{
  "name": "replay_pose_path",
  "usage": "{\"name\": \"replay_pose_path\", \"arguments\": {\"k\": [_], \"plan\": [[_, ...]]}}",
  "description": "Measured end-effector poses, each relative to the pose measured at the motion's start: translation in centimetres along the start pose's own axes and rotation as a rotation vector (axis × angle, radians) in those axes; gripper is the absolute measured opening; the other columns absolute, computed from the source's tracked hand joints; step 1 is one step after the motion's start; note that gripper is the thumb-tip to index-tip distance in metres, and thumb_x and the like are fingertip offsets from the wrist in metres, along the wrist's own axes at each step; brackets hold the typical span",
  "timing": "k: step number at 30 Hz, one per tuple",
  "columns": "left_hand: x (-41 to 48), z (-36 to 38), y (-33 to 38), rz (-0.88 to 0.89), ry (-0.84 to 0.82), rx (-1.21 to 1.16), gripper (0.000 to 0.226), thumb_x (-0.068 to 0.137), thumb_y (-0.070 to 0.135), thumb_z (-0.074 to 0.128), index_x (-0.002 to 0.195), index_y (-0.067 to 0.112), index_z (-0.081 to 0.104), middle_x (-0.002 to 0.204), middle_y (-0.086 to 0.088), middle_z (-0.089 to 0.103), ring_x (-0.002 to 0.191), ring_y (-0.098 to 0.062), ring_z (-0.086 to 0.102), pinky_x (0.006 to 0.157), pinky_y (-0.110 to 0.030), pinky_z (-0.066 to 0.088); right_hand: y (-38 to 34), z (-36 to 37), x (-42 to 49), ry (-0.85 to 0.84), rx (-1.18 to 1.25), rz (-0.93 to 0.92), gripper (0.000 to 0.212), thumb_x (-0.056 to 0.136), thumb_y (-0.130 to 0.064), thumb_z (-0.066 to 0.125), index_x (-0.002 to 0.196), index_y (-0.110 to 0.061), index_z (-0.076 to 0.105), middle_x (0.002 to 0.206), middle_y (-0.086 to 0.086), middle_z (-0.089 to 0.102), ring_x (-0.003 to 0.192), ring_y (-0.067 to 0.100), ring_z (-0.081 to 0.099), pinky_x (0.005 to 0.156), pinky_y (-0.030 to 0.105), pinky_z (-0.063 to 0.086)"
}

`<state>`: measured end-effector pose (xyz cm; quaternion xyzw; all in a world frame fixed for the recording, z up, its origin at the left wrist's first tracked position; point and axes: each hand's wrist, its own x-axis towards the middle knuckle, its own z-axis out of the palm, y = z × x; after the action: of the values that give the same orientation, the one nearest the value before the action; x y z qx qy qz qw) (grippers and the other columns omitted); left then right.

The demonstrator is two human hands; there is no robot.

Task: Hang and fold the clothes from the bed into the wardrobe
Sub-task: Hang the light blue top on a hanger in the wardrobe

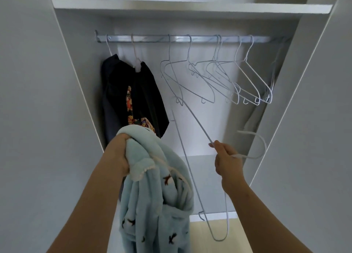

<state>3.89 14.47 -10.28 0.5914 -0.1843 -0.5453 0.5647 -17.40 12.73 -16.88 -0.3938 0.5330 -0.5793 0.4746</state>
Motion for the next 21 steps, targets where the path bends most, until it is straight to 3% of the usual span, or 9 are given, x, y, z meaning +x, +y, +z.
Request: {"name": "replay_pose_path", "arguments": {"k": [2,5,8,10,14,16,19,21], "plan": [[0.6,-0.3,-0.1,-0.061,0.010,-0.004,0.014,0.098,0.019,0.044,0.099,0.010,0.055,0.072,-0.009,0.046,0.063,-0.023,0.042,0.087,-0.040,0.040,-0.1,-0.3,0.4,0.002,-0.004,-0.005,0.027,0.092,-0.028,0.057,0.069,-0.017,0.066,0.046,0.002,0.030,0.037,0.006,0.025,0.039,0.016,0.024],[1.8,-0.9,-0.7,-0.025,0.070,0.076,0.021,0.092,0.021,0.054,0.104,0.005,0.059,0.079,-0.014,0.054,0.069,-0.026,0.051,0.079,-0.037,0.044,-0.3,-0.6,1.1,-0.001,0.051,0.002,0.037,0.091,-0.026,0.058,0.058,-0.011,0.059,0.041,-0.001,0.027,0.035,0.006,0.022,0.038,0.015,0.022],[3.0,-1.8,-0.8,0.147,0.136,0.412,0.031,0.084,0.012,0.064,0.112,0.003,0.054,0.096,-0.019,0.059,0.085,-0.032,0.057,0.080,-0.041,0.048,-0.5,-0.9,1.8,-0.025,0.134,0.017,0.047,0.092,-0.023,0.058,0.046,-0.014,0.054,0.038,-0.003,0.027,0.032,0.005,0.020,0.036,0.013,0.020],[3.2,-2.4,-0.3,0.193,0.168,0.566,0.029,0.081,0.009,0.067,0.107,0.007,0.054,0.103,-0.021,0.057,0.092,-0.033,0.055,0.083,-0.043,0.049,-0.5,-1.2,2.0,-0.055,0.159,0.030,0.054,0.091,-0.020,0.058,0.038,-0.017,0.051,0.038,-0.003,0.028,0.032,0.005,0.020,0.035,0.014,0.018],[3.7,-3.0,1.3,0.221,0.193,0.576,0.027,0.082,0.008,0.067,0.106,0.007,0.055,0.101,-0.019,0.056,0.091,-0.031,0.054,0.083,-0.043,0.049,-0.1,-1.7,2.0,-0.122,0.096,0.040,0.046,0.089,-0.014,0.060,0.045,-0.011,0.046,0.036,-0.004,0.031,0.032,0.006,0.021,0.035,0.014,0.020],[3.4,-2.6,2.6,0.184,0.177,0.493,0.022,0.085,0.009,0.065,0.103,0.003,0.055,0.094,-0.018,0.058,0.081,-0.031,0.056,0.074,-0.041,0.052,-0.1,-2.1,2.0,-0.150,0.036,0.041,0.043,0.089,-0.012,0.060,0.049,-0.008,0.045,0.035,-0.004,0.033,0.033,0.006,0.023,0.035,0.014,0.022],[2.8,-1.9,4.4,0.086,0.147,0.415,0.012,0.089,0.014,0.058,0.083,0.004,0.053,0.074,-0.013,0.053,0.062,-0.026,0.050,0.046,-0.033,0.049,0.0,-2.5,1.9,-0.185,-0.111,0.006,0.041,0.088,-0.013,0.062,0.050,-0.007,0.048,0.043,0.005,0.037,0.039,0.009,0.027,0.040,0.017,0.025],[2.7,-1.7,5.0,0.055,0.154,0.390,0.017,0.089,0.017,0.058,0.080,0.004,0.053,0.074,-0.013,0.053,0.061,-0.027,0.050,0.048,-0.035,0.045,-0.1,-2.5,1.8,-0.195,-0.203,-0.026,0.040,0.087,-0.015,0.062,0.051,-0.007,0.050,0.055,0.012,0.039,0.046,0.013,0.028,0.046,0.021,0.025]]}}
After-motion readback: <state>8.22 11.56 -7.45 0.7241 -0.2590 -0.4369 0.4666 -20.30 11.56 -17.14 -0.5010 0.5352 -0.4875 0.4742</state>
